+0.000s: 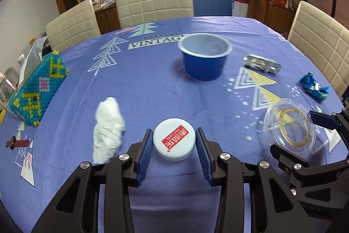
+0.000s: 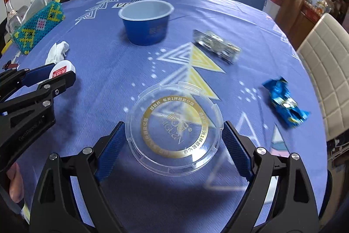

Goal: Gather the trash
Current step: 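Carry the white cap and clear lid with both tools to the bin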

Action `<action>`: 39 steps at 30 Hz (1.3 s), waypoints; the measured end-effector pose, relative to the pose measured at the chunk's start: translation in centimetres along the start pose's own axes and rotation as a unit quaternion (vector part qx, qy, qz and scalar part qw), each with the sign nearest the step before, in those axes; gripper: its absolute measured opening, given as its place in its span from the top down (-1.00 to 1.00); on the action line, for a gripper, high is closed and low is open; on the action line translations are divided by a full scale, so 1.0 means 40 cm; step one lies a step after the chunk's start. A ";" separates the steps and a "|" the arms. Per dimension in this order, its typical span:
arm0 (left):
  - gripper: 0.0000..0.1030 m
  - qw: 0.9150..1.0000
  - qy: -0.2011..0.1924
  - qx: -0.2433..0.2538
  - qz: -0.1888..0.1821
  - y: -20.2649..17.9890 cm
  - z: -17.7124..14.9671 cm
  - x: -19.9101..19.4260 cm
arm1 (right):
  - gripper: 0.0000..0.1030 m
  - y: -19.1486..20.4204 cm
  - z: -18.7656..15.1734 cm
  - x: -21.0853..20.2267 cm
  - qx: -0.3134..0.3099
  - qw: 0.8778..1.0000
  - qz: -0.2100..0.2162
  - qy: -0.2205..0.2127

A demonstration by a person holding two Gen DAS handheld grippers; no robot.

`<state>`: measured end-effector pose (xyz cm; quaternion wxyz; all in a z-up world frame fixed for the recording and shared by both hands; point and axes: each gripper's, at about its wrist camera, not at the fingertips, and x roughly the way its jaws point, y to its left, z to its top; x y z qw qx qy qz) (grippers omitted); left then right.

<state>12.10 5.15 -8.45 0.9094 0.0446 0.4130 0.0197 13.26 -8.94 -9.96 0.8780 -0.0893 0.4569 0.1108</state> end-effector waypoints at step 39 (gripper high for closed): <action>0.25 0.974 -0.036 0.188 -0.119 -0.734 0.010 -0.170 | -0.69 -0.628 -0.381 -0.293 0.185 0.972 -0.141 -0.038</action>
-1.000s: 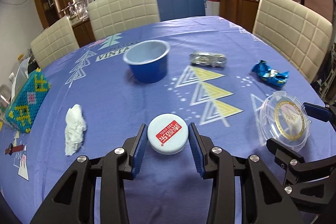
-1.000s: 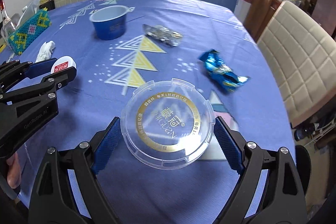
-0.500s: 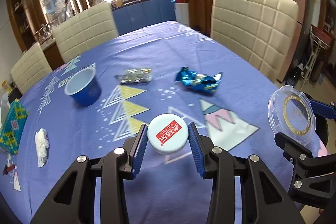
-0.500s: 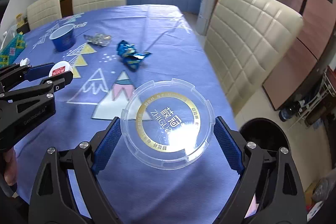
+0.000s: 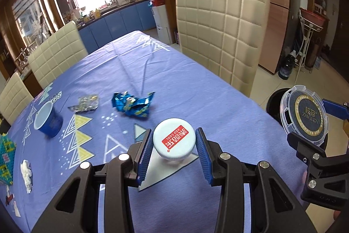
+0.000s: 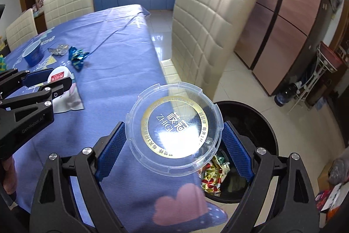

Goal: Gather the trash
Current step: 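Carry the white cap and clear lid with both tools to the bin, then open the right tool over the bin to drop the clear lid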

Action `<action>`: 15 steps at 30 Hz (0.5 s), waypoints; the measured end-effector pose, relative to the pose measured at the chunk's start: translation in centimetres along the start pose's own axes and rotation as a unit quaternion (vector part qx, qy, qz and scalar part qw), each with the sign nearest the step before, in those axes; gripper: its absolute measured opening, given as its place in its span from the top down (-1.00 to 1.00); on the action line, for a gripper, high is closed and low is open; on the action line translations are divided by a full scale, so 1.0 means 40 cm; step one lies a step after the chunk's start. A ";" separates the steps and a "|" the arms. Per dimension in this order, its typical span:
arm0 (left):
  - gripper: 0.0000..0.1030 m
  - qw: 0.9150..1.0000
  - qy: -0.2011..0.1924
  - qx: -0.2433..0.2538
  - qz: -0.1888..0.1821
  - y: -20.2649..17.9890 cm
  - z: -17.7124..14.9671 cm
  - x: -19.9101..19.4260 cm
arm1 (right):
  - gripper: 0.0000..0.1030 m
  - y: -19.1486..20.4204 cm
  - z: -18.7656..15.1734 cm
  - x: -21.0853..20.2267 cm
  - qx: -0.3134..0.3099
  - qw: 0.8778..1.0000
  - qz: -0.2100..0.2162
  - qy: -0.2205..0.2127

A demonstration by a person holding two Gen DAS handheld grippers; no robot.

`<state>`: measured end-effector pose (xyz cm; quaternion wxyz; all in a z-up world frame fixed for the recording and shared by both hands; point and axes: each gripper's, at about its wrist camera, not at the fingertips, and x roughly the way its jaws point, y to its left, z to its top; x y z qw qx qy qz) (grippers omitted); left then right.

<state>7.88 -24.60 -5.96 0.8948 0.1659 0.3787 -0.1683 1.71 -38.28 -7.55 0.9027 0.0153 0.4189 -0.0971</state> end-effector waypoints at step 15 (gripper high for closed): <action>0.25 0.998 0.015 0.041 -0.039 -0.180 0.054 0.041 | -0.70 -0.189 -0.033 0.035 0.050 0.998 -0.039 0.006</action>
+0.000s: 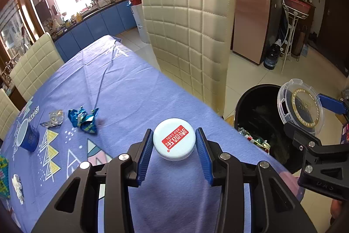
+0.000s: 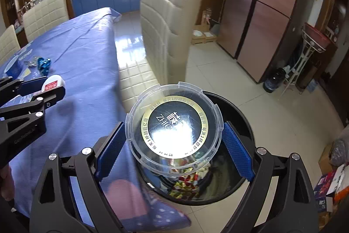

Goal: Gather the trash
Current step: 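Open the right tool over the bin to drop the clear lid, then open the left tool over the bin to drop the white cap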

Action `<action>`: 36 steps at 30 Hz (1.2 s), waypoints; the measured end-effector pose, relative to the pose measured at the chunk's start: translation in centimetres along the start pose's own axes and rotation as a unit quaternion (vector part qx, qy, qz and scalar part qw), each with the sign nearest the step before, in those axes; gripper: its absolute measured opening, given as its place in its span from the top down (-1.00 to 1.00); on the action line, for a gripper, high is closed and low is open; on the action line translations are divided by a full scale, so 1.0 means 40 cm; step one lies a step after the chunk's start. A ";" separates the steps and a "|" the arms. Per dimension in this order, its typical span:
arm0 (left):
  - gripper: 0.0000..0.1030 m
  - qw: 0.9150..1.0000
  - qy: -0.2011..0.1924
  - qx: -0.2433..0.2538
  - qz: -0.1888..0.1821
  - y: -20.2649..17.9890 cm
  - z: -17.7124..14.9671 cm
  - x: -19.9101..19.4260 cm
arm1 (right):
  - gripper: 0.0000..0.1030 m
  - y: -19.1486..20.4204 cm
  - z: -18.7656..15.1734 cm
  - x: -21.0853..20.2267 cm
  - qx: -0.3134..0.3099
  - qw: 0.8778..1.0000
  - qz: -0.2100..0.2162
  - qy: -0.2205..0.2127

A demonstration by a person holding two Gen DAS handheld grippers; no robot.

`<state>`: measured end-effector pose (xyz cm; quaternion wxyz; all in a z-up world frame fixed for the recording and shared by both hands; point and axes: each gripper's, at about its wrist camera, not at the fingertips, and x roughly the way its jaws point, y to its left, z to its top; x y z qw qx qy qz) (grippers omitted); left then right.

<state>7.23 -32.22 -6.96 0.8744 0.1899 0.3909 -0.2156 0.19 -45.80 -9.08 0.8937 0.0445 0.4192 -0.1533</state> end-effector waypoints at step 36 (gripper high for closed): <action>0.25 0.998 0.002 0.045 -0.042 -0.188 0.070 0.043 | -0.87 -0.225 -0.008 0.030 0.087 0.996 -0.025 -0.008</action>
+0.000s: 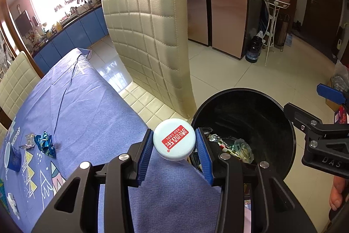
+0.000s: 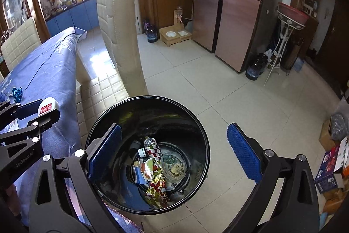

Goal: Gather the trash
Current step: 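Open the left tool over the bin to drop the white cap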

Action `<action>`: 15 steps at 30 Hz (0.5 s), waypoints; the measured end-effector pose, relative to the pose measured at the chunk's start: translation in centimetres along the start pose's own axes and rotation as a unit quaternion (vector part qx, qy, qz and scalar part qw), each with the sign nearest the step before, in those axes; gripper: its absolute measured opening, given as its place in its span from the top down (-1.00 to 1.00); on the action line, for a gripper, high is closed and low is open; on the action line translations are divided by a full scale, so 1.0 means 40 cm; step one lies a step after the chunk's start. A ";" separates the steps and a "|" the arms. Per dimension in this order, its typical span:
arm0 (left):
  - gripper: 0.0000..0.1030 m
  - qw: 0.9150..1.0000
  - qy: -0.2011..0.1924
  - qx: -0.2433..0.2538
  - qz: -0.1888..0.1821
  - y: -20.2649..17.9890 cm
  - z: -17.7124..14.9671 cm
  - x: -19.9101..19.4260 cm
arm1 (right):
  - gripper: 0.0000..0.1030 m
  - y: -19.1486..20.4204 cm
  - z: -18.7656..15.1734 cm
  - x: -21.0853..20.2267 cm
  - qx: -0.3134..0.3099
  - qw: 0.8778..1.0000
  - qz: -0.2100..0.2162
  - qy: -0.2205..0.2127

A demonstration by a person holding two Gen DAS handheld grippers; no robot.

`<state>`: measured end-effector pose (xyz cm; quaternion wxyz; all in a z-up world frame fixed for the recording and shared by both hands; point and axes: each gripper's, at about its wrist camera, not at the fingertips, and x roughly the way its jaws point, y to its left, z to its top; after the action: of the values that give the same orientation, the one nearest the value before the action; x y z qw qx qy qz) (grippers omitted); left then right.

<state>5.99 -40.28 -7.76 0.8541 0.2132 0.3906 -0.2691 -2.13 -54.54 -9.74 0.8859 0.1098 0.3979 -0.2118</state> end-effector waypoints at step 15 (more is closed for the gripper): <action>0.23 0.999 -0.001 0.023 -0.045 -0.093 0.020 -0.003 | -0.87 -0.078 -0.008 0.012 0.032 0.999 -0.014 0.005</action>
<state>4.03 -43.55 -7.73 0.8363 0.2150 0.3926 -0.3166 -3.49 -57.32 -10.38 0.8769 0.1338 0.3967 -0.2363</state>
